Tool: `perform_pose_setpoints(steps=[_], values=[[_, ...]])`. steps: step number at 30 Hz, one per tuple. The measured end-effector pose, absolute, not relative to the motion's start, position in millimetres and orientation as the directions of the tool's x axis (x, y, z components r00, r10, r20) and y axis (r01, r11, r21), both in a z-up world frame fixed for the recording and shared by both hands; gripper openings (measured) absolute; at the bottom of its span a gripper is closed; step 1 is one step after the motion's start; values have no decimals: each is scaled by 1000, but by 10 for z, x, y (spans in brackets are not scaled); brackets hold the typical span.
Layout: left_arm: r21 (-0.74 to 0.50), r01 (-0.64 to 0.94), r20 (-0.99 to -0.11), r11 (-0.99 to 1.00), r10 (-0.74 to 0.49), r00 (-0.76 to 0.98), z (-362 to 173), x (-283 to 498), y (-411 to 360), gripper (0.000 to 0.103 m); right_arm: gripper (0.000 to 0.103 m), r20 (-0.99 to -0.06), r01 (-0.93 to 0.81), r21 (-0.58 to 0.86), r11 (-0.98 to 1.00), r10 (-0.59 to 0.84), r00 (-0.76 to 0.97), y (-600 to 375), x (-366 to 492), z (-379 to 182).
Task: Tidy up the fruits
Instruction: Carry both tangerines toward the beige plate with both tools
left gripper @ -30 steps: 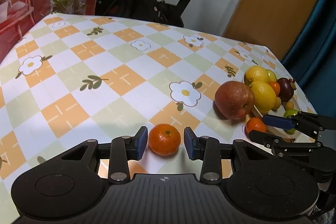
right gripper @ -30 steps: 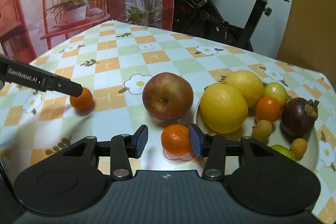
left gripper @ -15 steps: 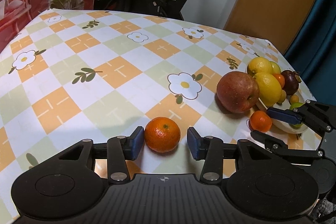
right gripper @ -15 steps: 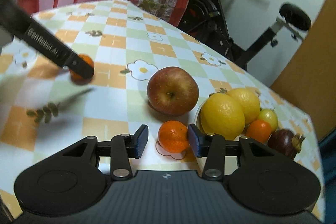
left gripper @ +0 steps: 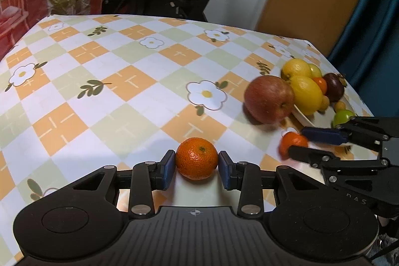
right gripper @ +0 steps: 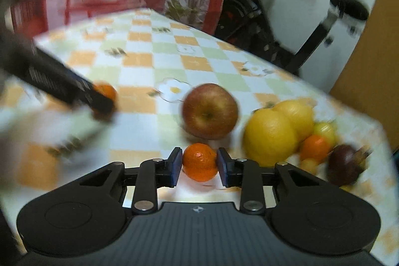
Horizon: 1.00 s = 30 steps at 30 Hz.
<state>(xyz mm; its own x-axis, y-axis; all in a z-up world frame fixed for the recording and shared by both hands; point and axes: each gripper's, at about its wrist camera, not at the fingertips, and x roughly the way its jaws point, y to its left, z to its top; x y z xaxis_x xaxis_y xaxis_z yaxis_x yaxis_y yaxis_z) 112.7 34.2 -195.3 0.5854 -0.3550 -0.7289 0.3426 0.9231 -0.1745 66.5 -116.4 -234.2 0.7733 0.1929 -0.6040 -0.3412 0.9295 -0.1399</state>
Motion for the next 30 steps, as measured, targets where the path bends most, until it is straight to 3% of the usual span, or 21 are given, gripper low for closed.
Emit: perform_pose_setpoints(steps=[3,7,13,30], values=[[-167,356,-732,919,-358,580,-1956,1091,311,39,33,-616,-344,-14,939,263,742,-1179,681,-2305],[-174,359,-737,917,-363,571,-1976,1076,298,39,34,-617,-329,22,944,271,738,-1197,691,-2288],[-174,363,-736,915,-366,570,-1980,1070,301,39,38,-628,-312,9,950,248,738,-1211,690,-2322],[-159,398,-715,904,-383,585,-1808,1043,144,39,34,-594,-302,53,952,273,757,-1365,642,-2255]])
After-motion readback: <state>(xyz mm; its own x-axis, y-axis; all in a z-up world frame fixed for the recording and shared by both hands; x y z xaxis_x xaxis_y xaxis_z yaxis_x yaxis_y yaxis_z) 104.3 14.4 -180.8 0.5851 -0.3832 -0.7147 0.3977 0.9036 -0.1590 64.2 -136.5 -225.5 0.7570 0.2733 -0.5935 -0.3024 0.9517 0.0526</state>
